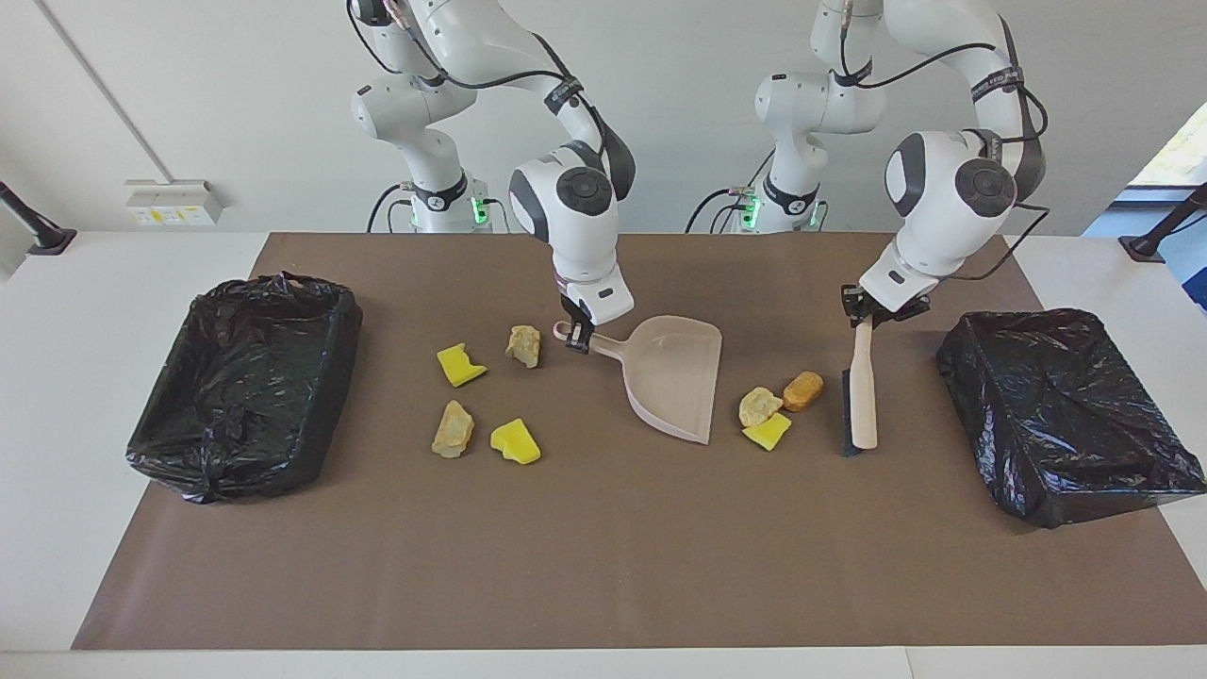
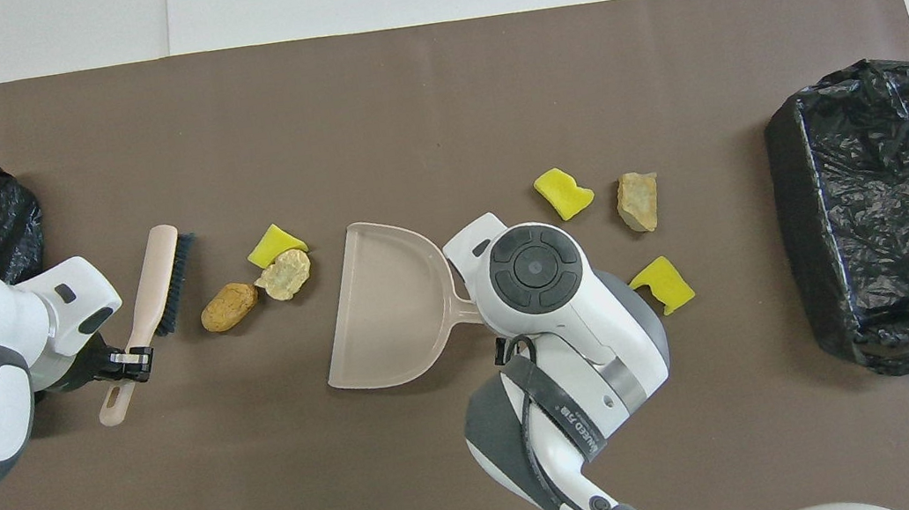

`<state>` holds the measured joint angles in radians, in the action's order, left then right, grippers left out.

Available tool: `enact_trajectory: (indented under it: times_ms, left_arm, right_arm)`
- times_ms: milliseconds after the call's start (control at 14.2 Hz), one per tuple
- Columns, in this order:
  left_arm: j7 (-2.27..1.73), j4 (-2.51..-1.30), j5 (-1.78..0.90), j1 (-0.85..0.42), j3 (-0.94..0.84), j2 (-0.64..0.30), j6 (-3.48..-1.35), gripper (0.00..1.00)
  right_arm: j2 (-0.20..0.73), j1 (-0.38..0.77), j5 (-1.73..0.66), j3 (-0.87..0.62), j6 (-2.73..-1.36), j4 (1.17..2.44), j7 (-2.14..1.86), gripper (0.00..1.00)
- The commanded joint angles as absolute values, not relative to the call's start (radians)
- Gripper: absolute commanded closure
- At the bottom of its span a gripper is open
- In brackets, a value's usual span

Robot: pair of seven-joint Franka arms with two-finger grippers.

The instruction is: Sweep and dump trash in bin

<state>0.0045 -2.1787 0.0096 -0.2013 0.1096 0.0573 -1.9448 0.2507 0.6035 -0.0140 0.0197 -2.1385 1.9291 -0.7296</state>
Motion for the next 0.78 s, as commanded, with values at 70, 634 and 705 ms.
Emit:
enact_trajectory:
  times_ms: [70,634,705]
  left_arm:
    - [-0.116,-2.313,0.008,-0.21,0.103,0.144,-2.003,1.0]
    - [-0.144,-2.333,-0.008,-0.239,-0.113,0.075,-2.169,1.0]
    - [-0.143,-2.333,-0.009,-0.239,-0.153,0.08,-2.137,1.0]
  right_arm:
    - [0.244,0.627,-0.003,0.015,-2.163,1.936,-0.742,1.0]
    - [0.244,0.629,-0.005,0.015,-2.175,1.936,-0.704,1.0]
    - [0.244,0.629,-0.006,0.015,-2.175,1.937,-0.704,1.0]
